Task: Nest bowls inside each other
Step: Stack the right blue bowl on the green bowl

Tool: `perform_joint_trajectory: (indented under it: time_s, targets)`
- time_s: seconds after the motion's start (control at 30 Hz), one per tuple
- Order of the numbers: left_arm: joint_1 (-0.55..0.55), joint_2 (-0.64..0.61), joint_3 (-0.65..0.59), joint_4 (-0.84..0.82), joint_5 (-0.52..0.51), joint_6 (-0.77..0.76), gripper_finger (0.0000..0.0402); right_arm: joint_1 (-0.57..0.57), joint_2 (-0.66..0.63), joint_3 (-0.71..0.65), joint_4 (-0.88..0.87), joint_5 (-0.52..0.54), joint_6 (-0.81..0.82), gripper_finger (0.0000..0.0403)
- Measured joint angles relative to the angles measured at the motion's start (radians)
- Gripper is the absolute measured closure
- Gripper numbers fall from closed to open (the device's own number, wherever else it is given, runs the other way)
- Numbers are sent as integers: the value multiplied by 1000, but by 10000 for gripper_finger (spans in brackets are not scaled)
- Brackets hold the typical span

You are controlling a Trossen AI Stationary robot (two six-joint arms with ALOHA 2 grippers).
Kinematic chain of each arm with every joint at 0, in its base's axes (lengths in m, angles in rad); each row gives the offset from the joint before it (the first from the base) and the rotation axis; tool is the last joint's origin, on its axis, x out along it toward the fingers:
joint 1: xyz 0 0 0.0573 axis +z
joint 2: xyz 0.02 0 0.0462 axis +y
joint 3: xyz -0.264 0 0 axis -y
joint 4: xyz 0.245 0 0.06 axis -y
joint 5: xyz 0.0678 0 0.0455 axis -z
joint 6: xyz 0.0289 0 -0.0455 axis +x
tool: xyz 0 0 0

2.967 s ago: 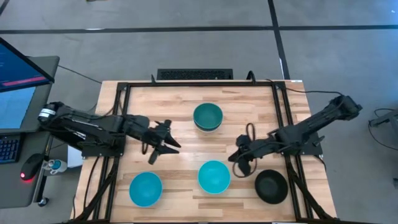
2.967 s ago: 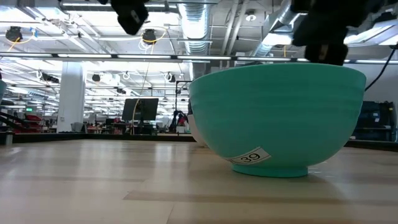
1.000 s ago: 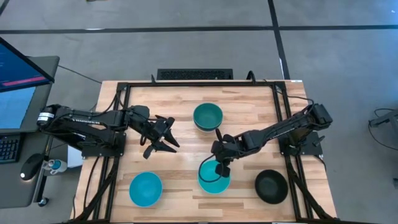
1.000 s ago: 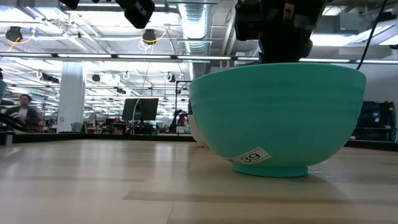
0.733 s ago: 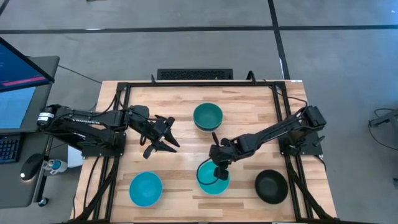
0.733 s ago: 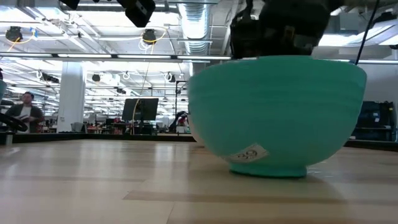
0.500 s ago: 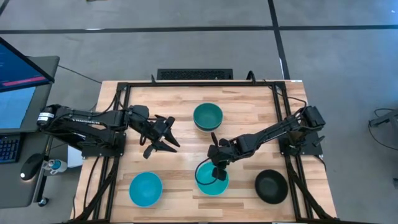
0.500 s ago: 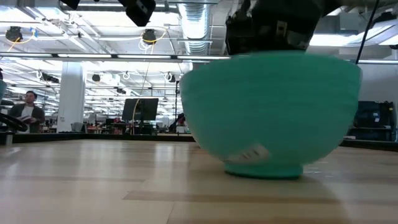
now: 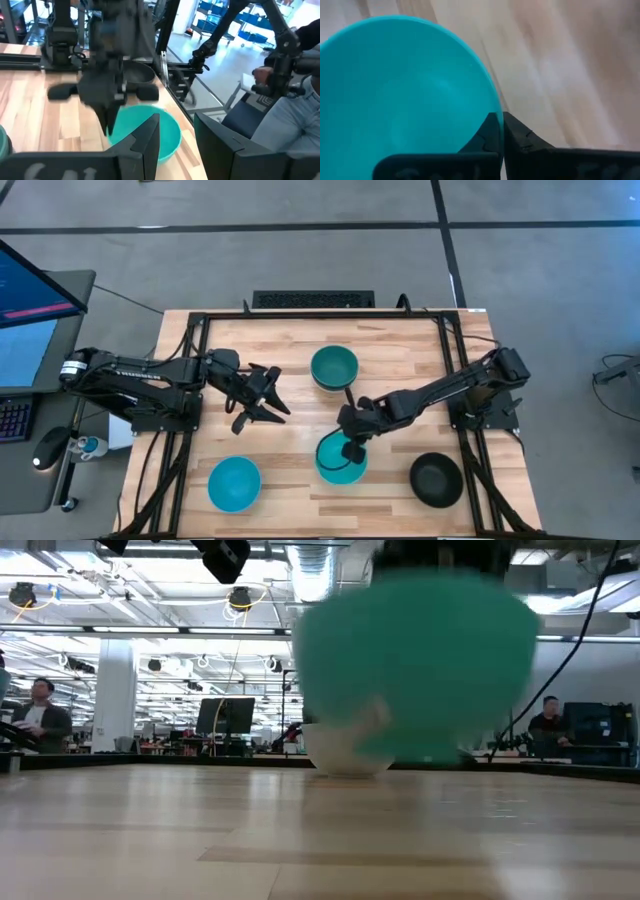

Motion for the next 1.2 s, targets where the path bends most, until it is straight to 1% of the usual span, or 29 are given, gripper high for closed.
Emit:
perform_joint_trajectory:
  time_s: [0.1,0.17,0.3,0.37,0.53,0.6,0.77,0.93,1.2]
  targets:
    - [0,0,0,0,-2,-3,290,-3,-74,61,-90,75,-8,390]
    - [0,0,0,7,-2,-6,290,-16,-121,108,-197,136,-15,390]
    - [1,0,0,25,-2,-6,290,-76,-194,196,-382,283,-15,390]
    - [5,0,0,24,-4,-5,290,-124,-221,220,-398,327,-16,391]
    - [26,-3,1,28,-6,-8,290,-261,-238,243,-397,329,-78,391]
    - [33,-10,1,39,-5,-9,290,-312,-224,247,-395,326,-104,391]
    - [50,-41,1,46,-5,-9,290,-411,-171,247,-350,276,-168,391]
    - [68,-72,1,35,-5,-8,290,-472,-117,248,-270,225,-200,391]
    - [78,-80,1,31,-5,-2,290,-521,-19,249,-282,157,-224,391]
